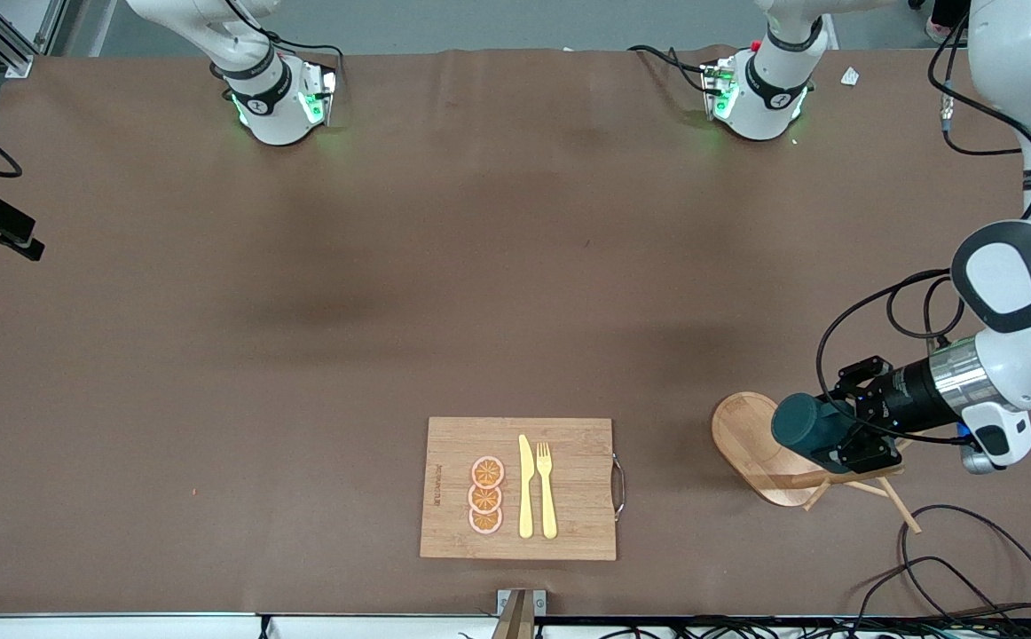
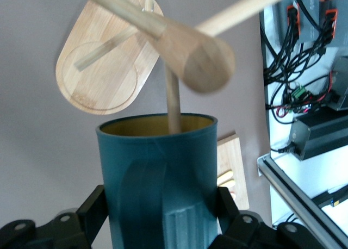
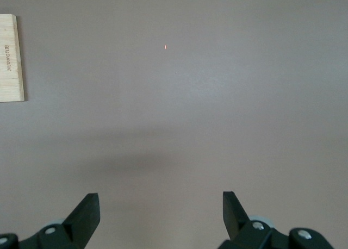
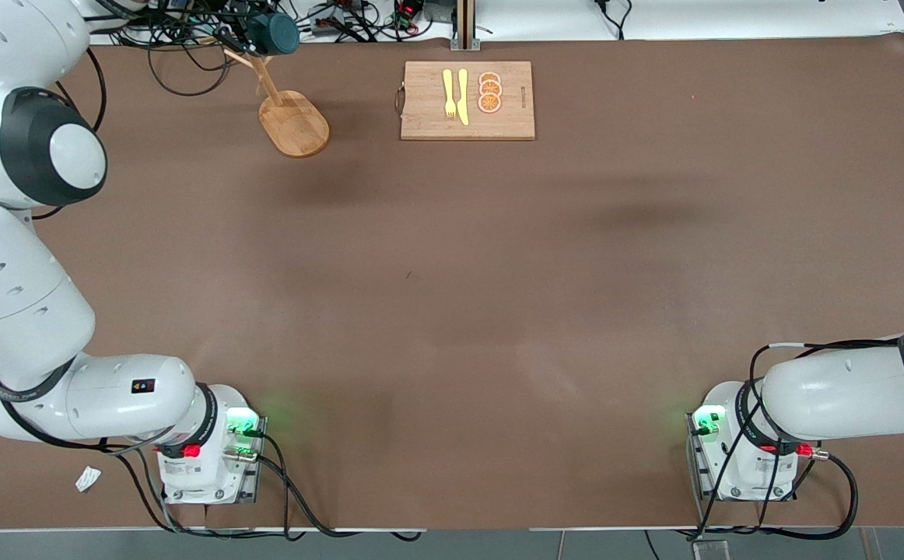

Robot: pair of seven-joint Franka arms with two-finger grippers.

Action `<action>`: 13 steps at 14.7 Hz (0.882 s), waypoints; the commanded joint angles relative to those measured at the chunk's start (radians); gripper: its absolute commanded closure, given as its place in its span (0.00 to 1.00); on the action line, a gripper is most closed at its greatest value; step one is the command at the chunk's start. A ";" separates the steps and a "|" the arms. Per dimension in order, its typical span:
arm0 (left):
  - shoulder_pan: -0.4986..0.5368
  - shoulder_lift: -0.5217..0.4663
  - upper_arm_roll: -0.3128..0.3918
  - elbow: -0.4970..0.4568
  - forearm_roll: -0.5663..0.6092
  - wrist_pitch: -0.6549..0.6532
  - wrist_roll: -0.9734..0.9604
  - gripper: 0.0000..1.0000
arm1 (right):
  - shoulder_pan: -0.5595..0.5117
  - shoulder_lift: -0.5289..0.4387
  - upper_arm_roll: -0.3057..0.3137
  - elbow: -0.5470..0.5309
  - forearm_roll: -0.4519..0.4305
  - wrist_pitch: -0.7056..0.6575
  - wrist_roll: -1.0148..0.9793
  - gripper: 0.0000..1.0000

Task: Transfer cup from left to right arm and place
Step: 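Grasp the teal mug with the left gripper and lift it off the stand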

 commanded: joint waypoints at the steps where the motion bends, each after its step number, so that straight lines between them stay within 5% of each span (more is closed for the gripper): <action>1: -0.017 -0.049 -0.001 -0.011 0.057 -0.047 -0.011 0.33 | -0.011 -0.039 0.011 -0.038 -0.001 0.004 -0.004 0.00; 9: -0.153 -0.107 -0.001 -0.008 0.235 -0.078 -0.066 0.33 | -0.014 -0.039 0.011 -0.038 -0.001 0.004 -0.007 0.00; 13: -0.283 -0.095 -0.001 -0.007 0.419 -0.068 -0.083 0.33 | -0.014 -0.039 0.011 -0.038 -0.001 0.004 -0.007 0.00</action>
